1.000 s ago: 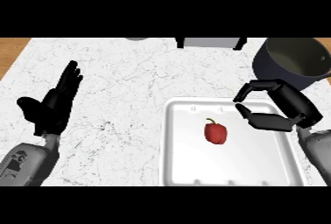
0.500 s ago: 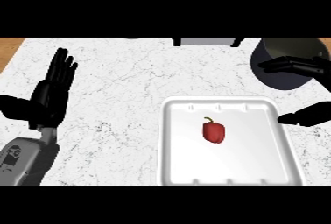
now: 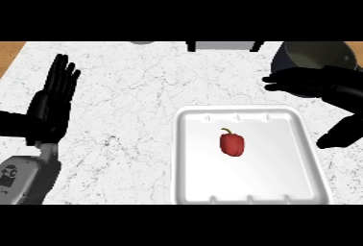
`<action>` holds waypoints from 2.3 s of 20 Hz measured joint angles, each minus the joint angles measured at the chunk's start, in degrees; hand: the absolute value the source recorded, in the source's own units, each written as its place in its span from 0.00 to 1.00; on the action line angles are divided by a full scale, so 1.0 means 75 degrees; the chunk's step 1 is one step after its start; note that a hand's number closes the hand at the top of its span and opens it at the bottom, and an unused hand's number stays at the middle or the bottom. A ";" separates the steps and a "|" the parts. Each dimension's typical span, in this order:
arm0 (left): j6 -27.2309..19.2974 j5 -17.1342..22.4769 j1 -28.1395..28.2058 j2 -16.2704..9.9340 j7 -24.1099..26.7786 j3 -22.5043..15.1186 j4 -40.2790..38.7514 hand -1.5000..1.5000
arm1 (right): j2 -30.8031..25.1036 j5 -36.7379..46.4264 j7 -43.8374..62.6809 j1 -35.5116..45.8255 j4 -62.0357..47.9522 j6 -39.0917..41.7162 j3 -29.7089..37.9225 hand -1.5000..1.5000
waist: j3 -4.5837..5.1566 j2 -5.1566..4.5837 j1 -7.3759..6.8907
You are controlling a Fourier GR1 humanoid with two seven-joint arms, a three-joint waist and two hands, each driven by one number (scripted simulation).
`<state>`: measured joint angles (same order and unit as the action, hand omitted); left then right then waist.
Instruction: Pick the bell pepper from the tray and place it in the pot
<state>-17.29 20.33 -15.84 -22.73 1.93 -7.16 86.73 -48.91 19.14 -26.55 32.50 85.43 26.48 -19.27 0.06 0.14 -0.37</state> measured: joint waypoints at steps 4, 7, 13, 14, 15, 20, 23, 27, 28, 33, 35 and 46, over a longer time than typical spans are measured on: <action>0.0129 -0.0011 -0.0020 -0.0013 -0.0107 0.0128 0.0068 0.50 | 0.0423 0.0458 0.1068 0.0187 0.0559 0.0433 -0.0351 0.00 | 0.0001 0.0000 0.0009; 0.0189 -0.0079 -0.0058 0.0035 -0.0165 0.0186 0.0009 0.50 | 0.0768 0.0807 0.1813 0.0031 0.0968 0.0658 -0.0592 0.00 | -0.0002 -0.0003 0.0038; 0.0288 -0.0216 -0.0050 0.0216 -0.0227 0.0332 -0.0003 0.50 | 0.1533 0.1643 0.2572 -0.0200 0.0879 0.0877 -0.0889 0.00 | -0.0005 -0.0015 0.0028; 0.0358 -0.0234 -0.0030 0.0257 -0.0130 0.0385 -0.0082 0.50 | 0.1575 0.1754 0.2598 -0.0287 0.0891 0.0939 -0.0878 0.00 | -0.0006 -0.0017 0.0033; 0.0378 -0.0267 -0.0048 0.0278 -0.0147 0.0416 -0.0094 0.50 | 0.1676 0.1890 0.2617 -0.0383 0.0842 0.0947 -0.0921 0.00 | -0.0005 -0.0017 0.0034; 0.0465 -0.0506 -0.0063 0.0471 -0.0179 0.0541 -0.0093 0.50 | 0.2237 0.2541 0.2625 -0.0609 0.0723 0.1084 -0.0972 0.00 | -0.0008 -0.0019 0.0034; 0.0617 -0.0584 0.0049 0.0511 -0.0169 0.0660 -0.0021 0.50 | 0.2603 0.2906 0.2509 -0.0678 0.0678 0.1049 -0.0990 0.00 | -0.0008 -0.0018 0.0028; 0.0650 -0.0756 0.0040 0.0658 -0.0242 0.0756 0.0003 0.50 | 0.2761 0.3374 0.1966 -0.0966 0.0561 0.0762 -0.0913 0.00 | -0.0009 -0.0019 0.0033; 0.0643 -0.0839 0.0067 0.0731 -0.0236 0.0737 0.0023 0.50 | 0.2806 0.3475 0.1934 -0.1029 0.0635 0.0777 -0.0856 0.00 | -0.0010 -0.0019 0.0037; 0.0793 -0.0885 0.0158 0.0756 -0.0452 0.0917 0.0285 0.50 | 0.3197 0.4247 0.2041 -0.1095 0.0343 0.0575 -0.0885 0.00 | -0.0009 -0.0017 0.0027; 0.0848 -0.0950 0.0179 0.0816 -0.0374 0.0979 0.0222 0.50 | 0.3378 0.4576 0.2065 -0.1151 0.0137 0.0388 -0.0903 0.00 | -0.0009 -0.0018 0.0028; 0.1148 -0.1173 -0.0021 0.1054 -0.0499 0.1310 0.0117 0.50 | 0.4138 0.5633 0.1322 -0.1226 -0.1152 -0.0324 -0.0663 0.00 | -0.0009 -0.0022 0.0031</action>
<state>-8.68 11.53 -16.00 -14.83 -1.82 2.66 87.61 -17.87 61.39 -16.63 23.30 76.79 24.05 -24.25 0.00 -0.03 -0.13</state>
